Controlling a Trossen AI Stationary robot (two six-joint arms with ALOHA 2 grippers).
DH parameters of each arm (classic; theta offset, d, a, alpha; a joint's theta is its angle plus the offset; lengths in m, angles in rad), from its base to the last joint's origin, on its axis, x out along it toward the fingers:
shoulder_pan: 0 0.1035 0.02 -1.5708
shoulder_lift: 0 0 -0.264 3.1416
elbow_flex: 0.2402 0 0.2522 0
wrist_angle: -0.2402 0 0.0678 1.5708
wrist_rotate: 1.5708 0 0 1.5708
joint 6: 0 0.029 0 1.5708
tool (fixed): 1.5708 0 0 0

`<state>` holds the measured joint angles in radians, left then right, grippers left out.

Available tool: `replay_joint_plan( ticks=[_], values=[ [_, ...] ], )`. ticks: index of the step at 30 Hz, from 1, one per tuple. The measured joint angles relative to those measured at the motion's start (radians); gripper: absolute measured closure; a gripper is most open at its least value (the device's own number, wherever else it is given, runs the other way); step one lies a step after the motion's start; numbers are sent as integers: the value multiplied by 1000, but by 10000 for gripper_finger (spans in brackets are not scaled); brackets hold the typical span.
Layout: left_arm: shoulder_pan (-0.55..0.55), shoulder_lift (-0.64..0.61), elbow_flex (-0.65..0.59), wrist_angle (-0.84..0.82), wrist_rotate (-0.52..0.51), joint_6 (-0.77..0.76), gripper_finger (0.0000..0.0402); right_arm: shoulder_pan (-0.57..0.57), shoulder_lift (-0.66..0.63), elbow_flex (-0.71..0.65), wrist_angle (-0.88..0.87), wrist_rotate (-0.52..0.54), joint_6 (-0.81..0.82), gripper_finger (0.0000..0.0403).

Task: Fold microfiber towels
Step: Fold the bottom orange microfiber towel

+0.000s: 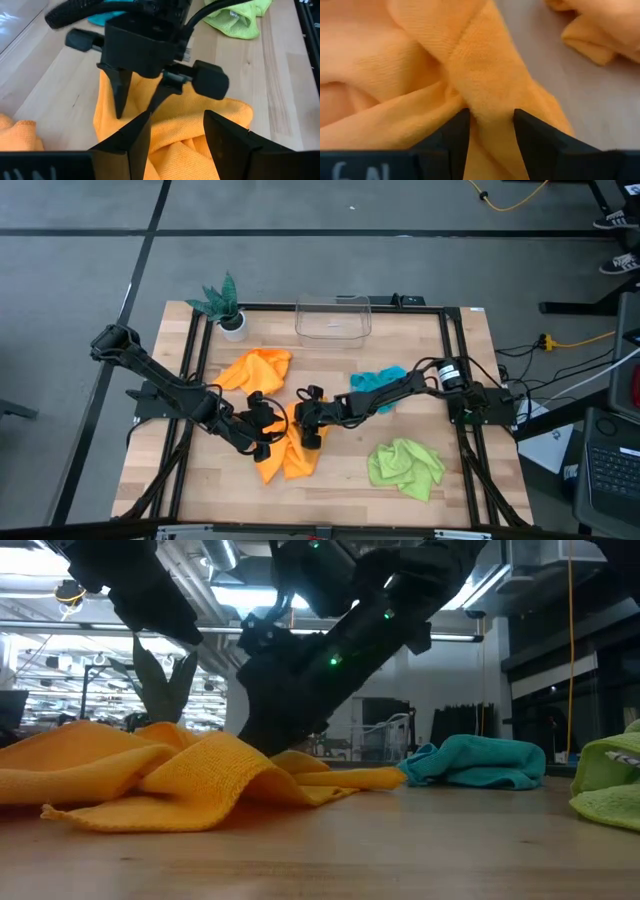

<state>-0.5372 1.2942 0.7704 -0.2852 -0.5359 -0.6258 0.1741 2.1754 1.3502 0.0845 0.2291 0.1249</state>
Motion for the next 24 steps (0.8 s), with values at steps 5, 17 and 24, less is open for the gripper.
replay_joint_plan(
  ticks=[5, 17, 24],
  values=[
    [0, 0, 0, 0, -2, 0, 225, 1, -1, 0, 2, 16, -1, 290],
    [0, 0, 0, -4, -3, 0, 225, 3, -30, 0, 20, -22, -3, 394],
    [0, 0, 0, -9, -3, 0, 225, 0, -121, 1, 30, -14, -59, 397]
  ],
)
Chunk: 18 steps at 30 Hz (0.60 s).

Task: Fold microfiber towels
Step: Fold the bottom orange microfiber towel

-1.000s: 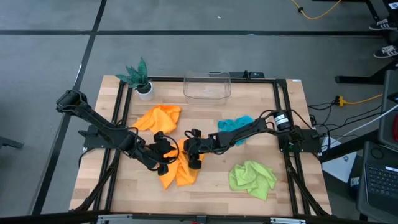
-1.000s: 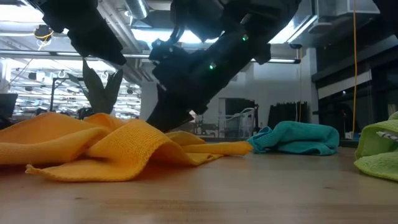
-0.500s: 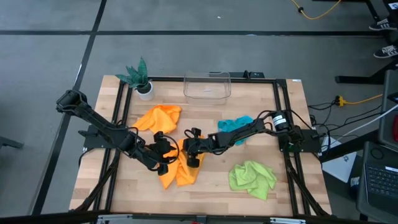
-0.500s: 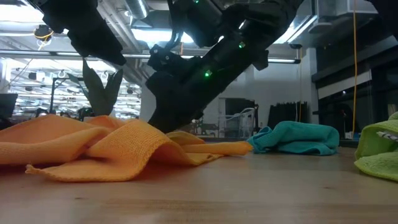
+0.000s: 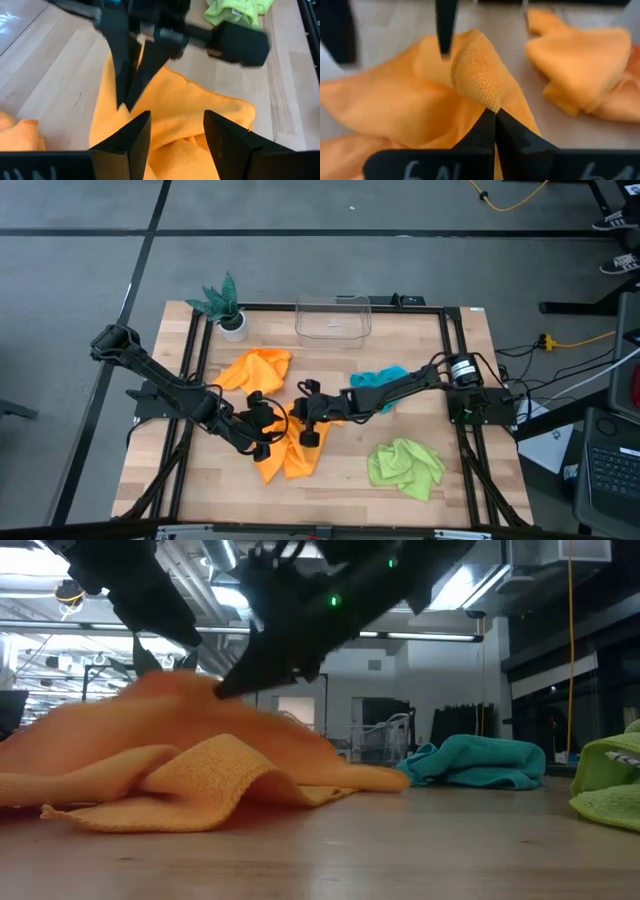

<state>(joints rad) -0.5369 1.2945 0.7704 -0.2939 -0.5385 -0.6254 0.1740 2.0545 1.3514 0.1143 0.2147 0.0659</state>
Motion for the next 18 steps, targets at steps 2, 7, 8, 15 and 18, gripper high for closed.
replay_joint_plan(
  ticks=[2, 7, 8, 15, 18],
  values=[
    [0, 0, 0, -3, 0, 0, 225, -8, -13, 2, 6, -5, -22, 397],
    [0, 0, 0, -5, 0, 0, 225, -49, -16, 0, -49, -267, -30, 399],
    [0, 0, 0, -5, 0, 0, 225, -58, -16, 0, -50, -332, -12, 399],
    [0, 0, 0, -5, 0, 0, 225, -123, -16, 0, -28, -688, 35, 399],
    [0, 0, 0, -5, 0, 0, 225, -156, -16, 0, -48, -857, 56, 399]
  ],
)
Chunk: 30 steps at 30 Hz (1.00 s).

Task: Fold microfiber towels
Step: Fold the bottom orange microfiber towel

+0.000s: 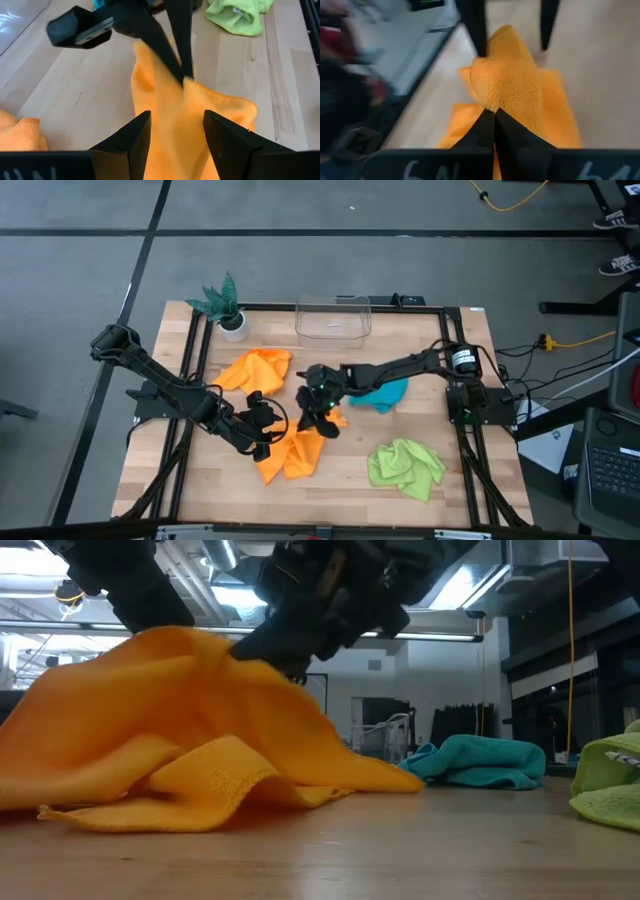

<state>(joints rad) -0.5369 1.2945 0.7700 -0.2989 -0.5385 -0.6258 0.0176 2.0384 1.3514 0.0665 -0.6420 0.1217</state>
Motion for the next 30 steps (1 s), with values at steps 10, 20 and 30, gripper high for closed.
replay_joint_plan(
  ticks=[10, 20, 30],
  values=[
    [0, 0, 0, 0, 0, 0, 225, -41, 0, 0, -125, -16, 27, 398],
    [0, 0, 0, 0, 0, 0, 225, -22, 0, 1, -44, -72, -1, 398],
    [0, 0, 0, 0, 0, 0, 225, -28, 1, 1, -142, 84, 38, 398]
  ],
)
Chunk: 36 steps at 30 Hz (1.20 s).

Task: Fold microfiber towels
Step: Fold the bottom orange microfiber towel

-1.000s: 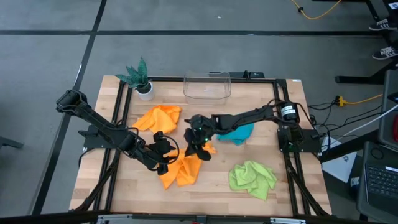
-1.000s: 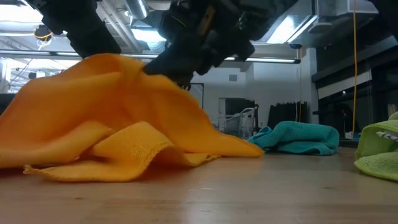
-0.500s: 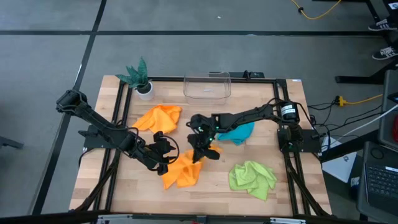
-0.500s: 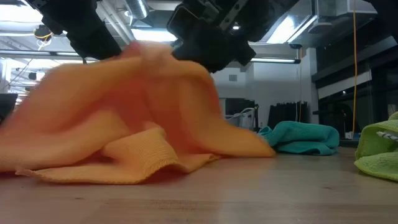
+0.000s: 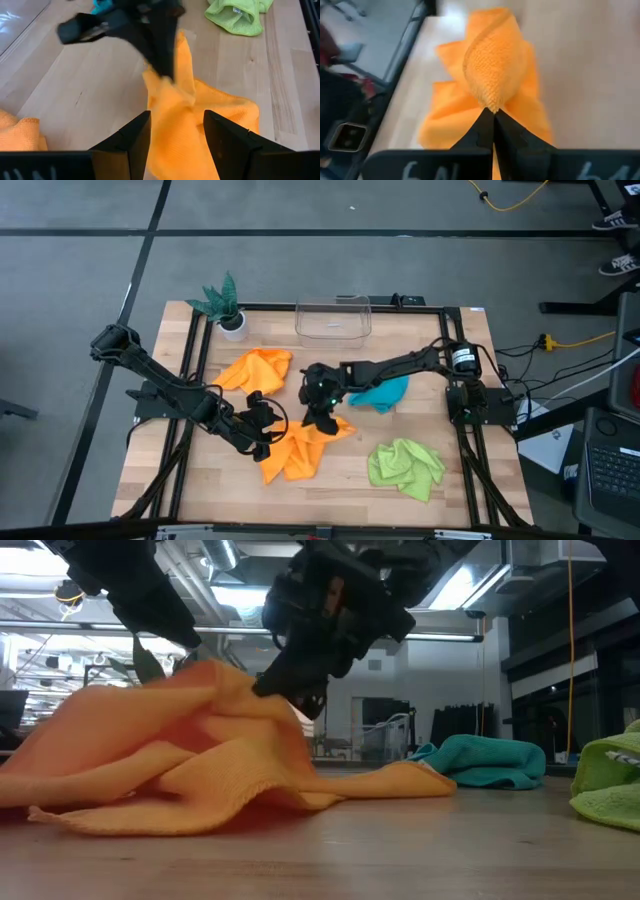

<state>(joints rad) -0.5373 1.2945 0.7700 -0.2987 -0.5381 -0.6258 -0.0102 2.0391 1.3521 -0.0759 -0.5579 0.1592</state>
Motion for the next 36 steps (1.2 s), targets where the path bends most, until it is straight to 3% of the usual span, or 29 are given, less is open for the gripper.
replay_joint_plan(
  ticks=[2, 7, 11, 25, 28, 32, 36],
  values=[
    [0, 0, 0, 0, 0, 0, 225, -4, 10, 0, 14, -30, -33, 398],
    [0, 0, 0, 0, 0, 0, 225, 3, 13, 1, 62, 216, 30, 398],
    [0, 0, 0, 0, 0, 0, 225, -2, 13, 0, 92, 285, 39, 388],
    [0, 0, 0, 1, 0, -1, 225, -24, 13, 49, 70, 280, 36, 215],
    [0, 1, 0, 1, 0, -12, 225, -43, 10, 134, -113, 224, 80, 200],
    [2, 35, 0, 1, -2, -48, 225, -39, 8, 283, -509, 201, 16, 203],
    [27, 70, 0, 2, -3, 59, 225, -21, 6, 410, -900, 241, -21, 216]
  ],
)
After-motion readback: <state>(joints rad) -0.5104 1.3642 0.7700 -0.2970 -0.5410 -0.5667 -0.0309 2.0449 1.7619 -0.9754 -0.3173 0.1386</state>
